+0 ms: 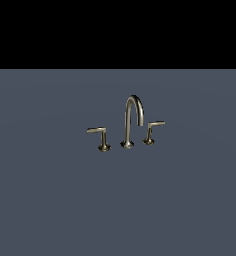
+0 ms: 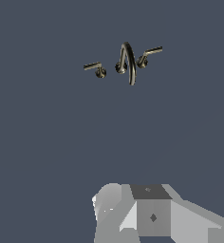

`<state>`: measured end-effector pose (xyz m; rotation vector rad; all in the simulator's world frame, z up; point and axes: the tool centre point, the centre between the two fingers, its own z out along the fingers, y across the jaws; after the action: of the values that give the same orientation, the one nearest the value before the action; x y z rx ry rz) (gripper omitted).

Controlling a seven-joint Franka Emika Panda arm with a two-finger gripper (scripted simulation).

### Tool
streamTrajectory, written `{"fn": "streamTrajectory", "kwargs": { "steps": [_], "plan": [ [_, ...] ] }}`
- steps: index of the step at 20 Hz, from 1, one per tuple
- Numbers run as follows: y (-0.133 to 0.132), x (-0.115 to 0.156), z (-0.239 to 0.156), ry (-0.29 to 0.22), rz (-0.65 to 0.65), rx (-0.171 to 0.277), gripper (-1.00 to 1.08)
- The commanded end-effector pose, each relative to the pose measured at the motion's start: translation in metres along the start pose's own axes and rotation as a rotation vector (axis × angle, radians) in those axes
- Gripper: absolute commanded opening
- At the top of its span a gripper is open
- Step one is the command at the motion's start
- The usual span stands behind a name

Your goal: Turn on the faucet by rotating a designated handle.

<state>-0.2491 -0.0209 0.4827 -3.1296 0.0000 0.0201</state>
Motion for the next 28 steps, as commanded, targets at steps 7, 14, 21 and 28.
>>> {"fn": "streamTrajectory", "kwargs": {
  "steps": [7, 14, 21, 28],
  "plan": [
    [0.002, 0.017, 0.003, 0.0, 0.047, 0.0, -1.0],
    [0.009, 0.053, 0.012, 0.002, 0.15, 0.0, -1.0],
    [0.02, 0.108, 0.032, 0.003, 0.305, -0.001, -1.0],
    [0.034, 0.165, 0.064, 0.005, 0.47, -0.001, -1.0]
  ]
}}
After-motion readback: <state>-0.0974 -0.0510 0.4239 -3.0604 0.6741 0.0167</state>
